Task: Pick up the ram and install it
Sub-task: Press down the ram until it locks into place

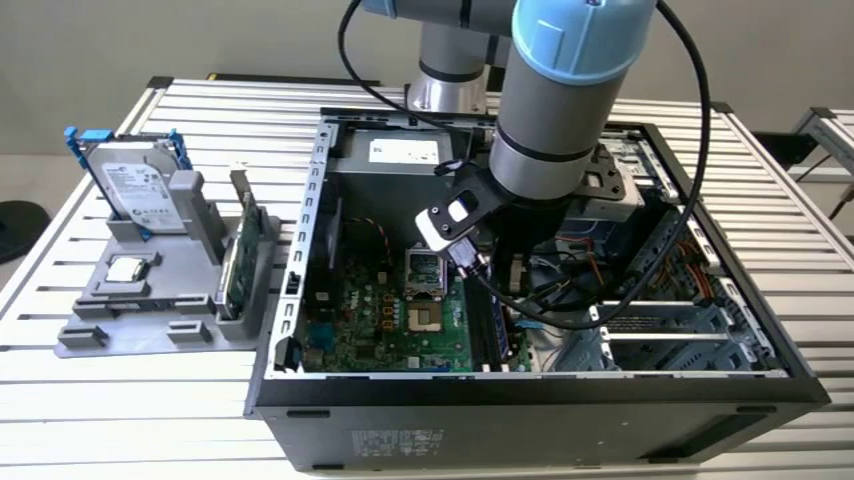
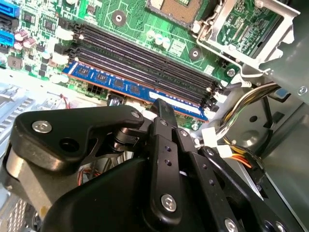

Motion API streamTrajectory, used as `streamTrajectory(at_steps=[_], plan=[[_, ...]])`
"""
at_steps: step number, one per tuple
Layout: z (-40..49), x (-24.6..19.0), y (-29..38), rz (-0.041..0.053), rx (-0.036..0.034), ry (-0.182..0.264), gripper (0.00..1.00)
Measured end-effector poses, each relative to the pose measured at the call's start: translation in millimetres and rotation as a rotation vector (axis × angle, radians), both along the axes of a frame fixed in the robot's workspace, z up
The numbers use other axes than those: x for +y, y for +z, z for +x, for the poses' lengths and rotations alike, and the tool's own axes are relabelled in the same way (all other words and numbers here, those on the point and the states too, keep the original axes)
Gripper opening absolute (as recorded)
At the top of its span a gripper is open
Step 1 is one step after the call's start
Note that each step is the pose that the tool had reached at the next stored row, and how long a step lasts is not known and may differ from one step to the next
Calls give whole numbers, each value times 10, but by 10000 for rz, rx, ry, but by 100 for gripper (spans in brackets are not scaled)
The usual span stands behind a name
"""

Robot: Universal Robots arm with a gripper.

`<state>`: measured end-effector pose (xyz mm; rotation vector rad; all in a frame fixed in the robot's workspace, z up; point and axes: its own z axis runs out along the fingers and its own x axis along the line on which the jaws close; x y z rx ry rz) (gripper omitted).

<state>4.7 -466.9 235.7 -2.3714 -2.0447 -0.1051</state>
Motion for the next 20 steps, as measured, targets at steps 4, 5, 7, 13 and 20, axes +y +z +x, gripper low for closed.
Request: streamTrajectory(at_steps=[4,5,7,13,20], plan=[[5,-1,-2,-34,112,40,0],[5,0,-2,-35,112,97,0],[5,0,-4,-41,111,211,0],[7,0,-8,-876,121,288,0],[14,0,-46,-883,121,288,0]])
